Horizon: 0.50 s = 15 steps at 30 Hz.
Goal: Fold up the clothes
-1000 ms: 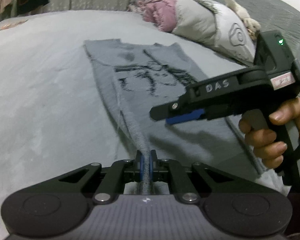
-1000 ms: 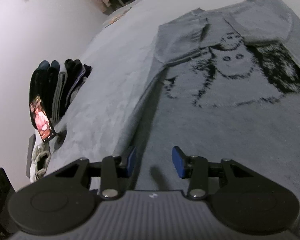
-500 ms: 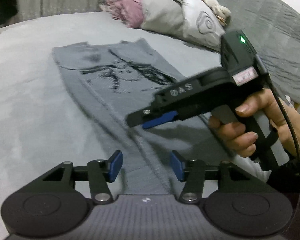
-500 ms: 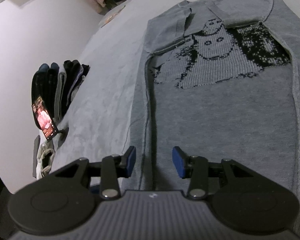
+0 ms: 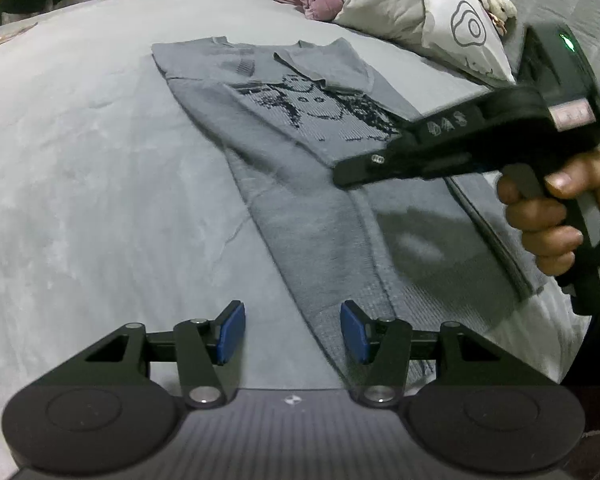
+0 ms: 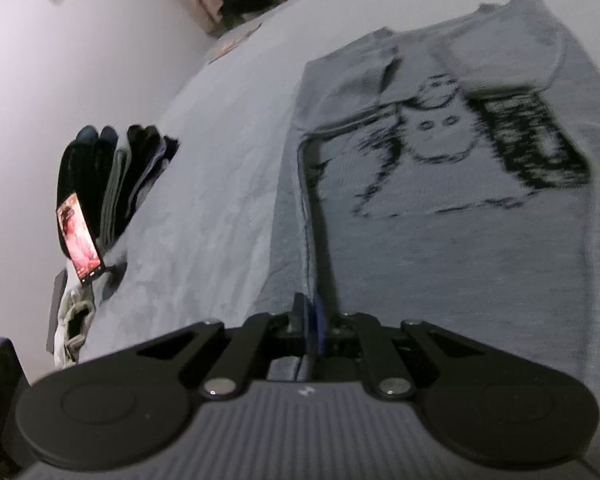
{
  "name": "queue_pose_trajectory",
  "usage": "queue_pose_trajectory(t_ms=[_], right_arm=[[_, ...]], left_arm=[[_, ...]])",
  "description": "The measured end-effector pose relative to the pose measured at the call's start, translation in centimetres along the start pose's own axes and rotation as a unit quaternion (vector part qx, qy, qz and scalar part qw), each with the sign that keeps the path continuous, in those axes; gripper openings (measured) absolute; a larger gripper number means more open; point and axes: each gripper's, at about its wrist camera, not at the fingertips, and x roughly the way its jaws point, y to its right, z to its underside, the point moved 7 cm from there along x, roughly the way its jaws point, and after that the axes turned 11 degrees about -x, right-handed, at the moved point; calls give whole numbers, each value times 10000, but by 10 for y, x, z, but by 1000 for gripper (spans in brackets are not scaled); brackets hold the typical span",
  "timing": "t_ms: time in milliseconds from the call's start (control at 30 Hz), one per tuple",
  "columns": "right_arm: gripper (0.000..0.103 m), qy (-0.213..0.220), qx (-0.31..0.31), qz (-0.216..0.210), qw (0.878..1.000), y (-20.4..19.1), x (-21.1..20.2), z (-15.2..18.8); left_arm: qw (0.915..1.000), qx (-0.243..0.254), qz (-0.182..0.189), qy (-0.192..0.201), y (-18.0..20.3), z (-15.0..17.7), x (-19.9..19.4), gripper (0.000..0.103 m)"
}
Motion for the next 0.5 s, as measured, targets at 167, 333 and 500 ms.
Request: queue_pose_trajectory(t_ms=[167, 333, 500], right_arm=[[29, -183, 125, -62, 9997, 16, 1, 9], [37, 267, 317, -70, 9991, 25, -5, -27], [37, 507, 638, -67, 9966, 42, 9, -64]], left_arm=[[10000, -54, -29, 76, 1, -9, 6, 54], [9988, -420, 10, 260, -10, -27, 11, 51], [9953, -910, -97, 331, -25, -49, 25, 49]])
